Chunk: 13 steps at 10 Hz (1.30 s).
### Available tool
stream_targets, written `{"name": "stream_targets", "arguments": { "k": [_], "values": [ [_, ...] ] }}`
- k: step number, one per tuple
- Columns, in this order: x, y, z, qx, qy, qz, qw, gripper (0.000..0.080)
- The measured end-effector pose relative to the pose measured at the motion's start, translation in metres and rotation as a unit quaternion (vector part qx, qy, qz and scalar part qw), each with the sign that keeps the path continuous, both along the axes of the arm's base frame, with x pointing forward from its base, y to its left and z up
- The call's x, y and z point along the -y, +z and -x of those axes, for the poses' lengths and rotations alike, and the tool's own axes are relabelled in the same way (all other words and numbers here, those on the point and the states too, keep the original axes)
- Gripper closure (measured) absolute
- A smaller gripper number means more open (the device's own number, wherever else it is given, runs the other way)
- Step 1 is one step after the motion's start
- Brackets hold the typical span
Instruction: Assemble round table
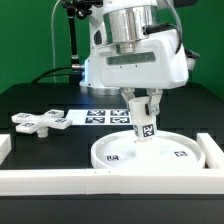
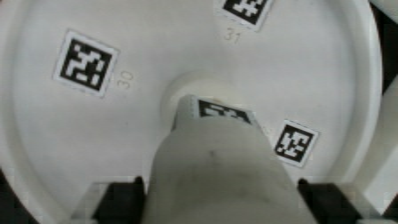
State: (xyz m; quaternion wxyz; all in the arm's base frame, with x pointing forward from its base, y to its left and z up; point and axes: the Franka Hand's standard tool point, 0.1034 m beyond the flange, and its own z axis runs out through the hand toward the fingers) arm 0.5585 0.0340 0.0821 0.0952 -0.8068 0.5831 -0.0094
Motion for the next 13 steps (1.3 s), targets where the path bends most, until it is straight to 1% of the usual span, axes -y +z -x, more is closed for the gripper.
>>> {"name": "stream_targets", "arguments": {
  "k": [1, 2, 4, 7, 8, 9, 10, 13],
  "values": [
    [-0.0009, -0.0004, 0.0003, -0.005, -0.033, -0.006, 0.999, 0.039],
    [-0.0005, -0.0009, 0.0002, -0.01, -0.078, -0.019, 0.997, 0.039],
    [-0.0009, -0.0011, -0.0001, -0.017, -0.137, -0.036, 0.99, 0.039],
    [-0.0025, -0.0011, -0.0017, -0.024, -0.147, -0.042, 0.988, 0.039],
    [-0.0036, -0.0013, -0.0008, -0.026, -0.115, -0.038, 0.992, 0.039],
    [-0.0063, 0.0001, -0.0015, -0.031, -0.071, -0.036, 0.996, 0.0224],
    [-0.0087, 0.0019, -0.0044, -0.028, -0.029, -0.032, 0.999, 0.0166],
    [-0.0087, 0.0016, -0.0056, -0.011, 0.074, -0.019, 0.997, 0.0152]
  ]
}}
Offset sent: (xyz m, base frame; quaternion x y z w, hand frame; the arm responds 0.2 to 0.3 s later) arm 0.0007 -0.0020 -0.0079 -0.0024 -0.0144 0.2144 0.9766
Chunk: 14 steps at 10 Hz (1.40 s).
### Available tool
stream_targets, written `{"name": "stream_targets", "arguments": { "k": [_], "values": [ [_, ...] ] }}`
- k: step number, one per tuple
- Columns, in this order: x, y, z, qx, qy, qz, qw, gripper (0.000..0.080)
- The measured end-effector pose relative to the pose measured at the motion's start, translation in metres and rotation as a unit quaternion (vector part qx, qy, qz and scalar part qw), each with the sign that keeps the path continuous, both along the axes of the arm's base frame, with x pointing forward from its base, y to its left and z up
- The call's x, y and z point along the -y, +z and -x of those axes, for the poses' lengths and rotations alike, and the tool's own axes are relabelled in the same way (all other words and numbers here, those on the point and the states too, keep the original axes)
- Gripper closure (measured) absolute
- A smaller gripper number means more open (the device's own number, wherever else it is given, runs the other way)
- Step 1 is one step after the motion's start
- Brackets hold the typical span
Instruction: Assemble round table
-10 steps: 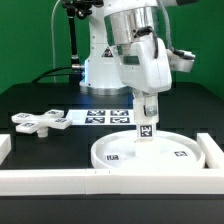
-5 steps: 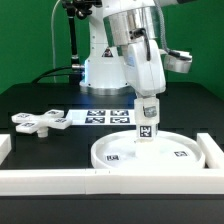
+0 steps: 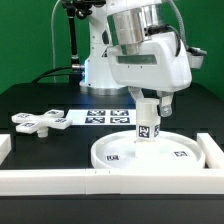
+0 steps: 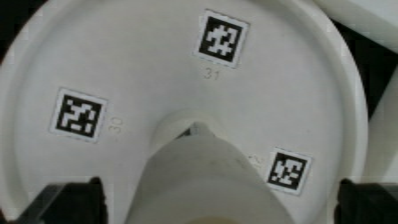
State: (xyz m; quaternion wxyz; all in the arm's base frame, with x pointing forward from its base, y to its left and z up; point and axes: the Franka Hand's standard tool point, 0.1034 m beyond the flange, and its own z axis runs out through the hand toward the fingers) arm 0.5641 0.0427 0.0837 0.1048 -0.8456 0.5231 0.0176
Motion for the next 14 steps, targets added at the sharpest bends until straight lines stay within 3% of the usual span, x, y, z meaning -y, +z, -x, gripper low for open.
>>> {"name": "stream_targets", "arguments": {
  "k": [3, 4, 7, 12, 14],
  "values": [
    [0.0003, -0.0005, 0.0002, 0.02, 0.102, 0.008, 0.995, 0.0151],
    [0.0021, 0.0002, -0.001, 0.03, 0.175, 0.025, 0.984, 0.0151],
    [-0.0066, 0.0075, -0.0067, 0.054, 0.353, 0.064, 0.932, 0.0151],
    [-0.0043, 0.0065, -0.007, 0.075, 0.485, 0.075, 0.868, 0.0151],
    [-0.0025, 0.0058, -0.008, 0.086, 0.585, 0.088, 0.802, 0.0151]
  ]
}}
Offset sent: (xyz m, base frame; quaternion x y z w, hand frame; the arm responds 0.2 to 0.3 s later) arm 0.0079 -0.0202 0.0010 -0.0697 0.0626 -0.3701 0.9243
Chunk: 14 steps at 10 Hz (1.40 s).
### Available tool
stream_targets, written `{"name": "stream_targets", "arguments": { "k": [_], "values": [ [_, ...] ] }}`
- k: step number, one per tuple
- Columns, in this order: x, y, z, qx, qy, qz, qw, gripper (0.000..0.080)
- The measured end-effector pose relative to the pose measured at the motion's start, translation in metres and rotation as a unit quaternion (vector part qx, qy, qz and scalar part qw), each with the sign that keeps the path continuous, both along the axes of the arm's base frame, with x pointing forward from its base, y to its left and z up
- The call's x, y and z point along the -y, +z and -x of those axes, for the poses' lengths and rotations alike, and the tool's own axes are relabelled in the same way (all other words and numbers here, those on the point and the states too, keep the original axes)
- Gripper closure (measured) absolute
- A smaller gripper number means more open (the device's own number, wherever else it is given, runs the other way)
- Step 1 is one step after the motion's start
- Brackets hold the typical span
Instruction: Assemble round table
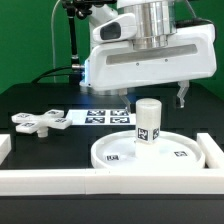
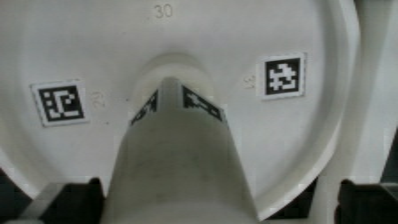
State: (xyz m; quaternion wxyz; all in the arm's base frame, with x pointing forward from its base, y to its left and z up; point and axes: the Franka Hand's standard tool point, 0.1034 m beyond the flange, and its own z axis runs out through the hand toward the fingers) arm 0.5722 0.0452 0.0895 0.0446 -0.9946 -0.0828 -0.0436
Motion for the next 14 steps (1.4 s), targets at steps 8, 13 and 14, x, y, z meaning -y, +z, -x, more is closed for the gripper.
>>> {"name": "stream_targets", "arguments": {
  "k": [8, 13, 14],
  "values": [
    [0.0038, 0.0002, -0.0053, 0.019, 0.354, 0.054, 0.934, 0.0151],
    [0.005, -0.0016, -0.0098, 0.017, 0.583, 0.099, 0.806, 0.0151],
    [0.0044, -0.0022, -0.0103, 0.015, 0.622, 0.107, 0.775, 0.0151]
  ]
}}
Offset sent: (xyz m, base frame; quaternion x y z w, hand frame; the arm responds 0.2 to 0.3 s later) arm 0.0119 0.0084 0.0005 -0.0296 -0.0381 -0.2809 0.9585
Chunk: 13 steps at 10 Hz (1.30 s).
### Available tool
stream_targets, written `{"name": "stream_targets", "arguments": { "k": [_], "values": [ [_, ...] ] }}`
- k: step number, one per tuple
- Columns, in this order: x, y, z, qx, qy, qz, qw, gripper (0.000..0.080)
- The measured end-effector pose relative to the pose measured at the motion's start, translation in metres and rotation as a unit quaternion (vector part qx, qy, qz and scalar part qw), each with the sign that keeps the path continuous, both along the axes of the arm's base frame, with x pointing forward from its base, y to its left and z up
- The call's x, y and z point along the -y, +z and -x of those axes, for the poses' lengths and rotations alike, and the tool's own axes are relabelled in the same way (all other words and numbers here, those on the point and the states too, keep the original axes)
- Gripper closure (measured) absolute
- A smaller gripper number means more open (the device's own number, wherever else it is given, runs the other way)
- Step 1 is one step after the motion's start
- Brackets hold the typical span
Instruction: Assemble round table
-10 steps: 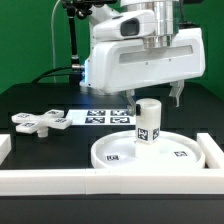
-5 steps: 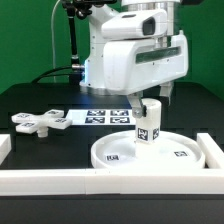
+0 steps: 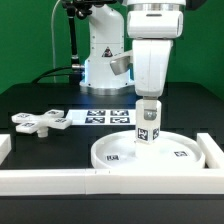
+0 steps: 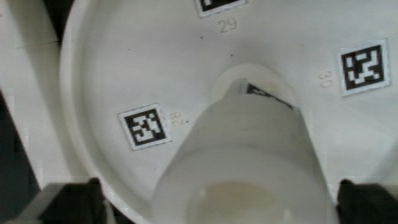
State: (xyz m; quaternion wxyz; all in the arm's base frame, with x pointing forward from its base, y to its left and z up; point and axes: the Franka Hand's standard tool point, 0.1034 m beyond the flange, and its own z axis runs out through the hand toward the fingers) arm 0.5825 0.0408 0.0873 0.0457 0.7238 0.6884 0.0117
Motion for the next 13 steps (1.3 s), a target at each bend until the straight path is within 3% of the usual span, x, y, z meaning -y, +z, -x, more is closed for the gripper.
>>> {"name": "stream_targets", "arguments": {
  "k": [3, 5, 10, 13],
  "values": [
    [0.0019, -0.0023, 0.0006, -0.003, 0.041, 0.011, 0.999, 0.0151],
    [0.0033, -0.0032, 0.0052, -0.014, 0.04, 0.012, 0.999, 0.0354],
    [0.0035, -0.003, 0.0055, -0.014, 0.027, 0.012, 0.999, 0.0354],
    [0.007, -0.0032, 0.0085, -0.012, -0.122, -0.003, 0.992, 0.0354]
  ]
}}
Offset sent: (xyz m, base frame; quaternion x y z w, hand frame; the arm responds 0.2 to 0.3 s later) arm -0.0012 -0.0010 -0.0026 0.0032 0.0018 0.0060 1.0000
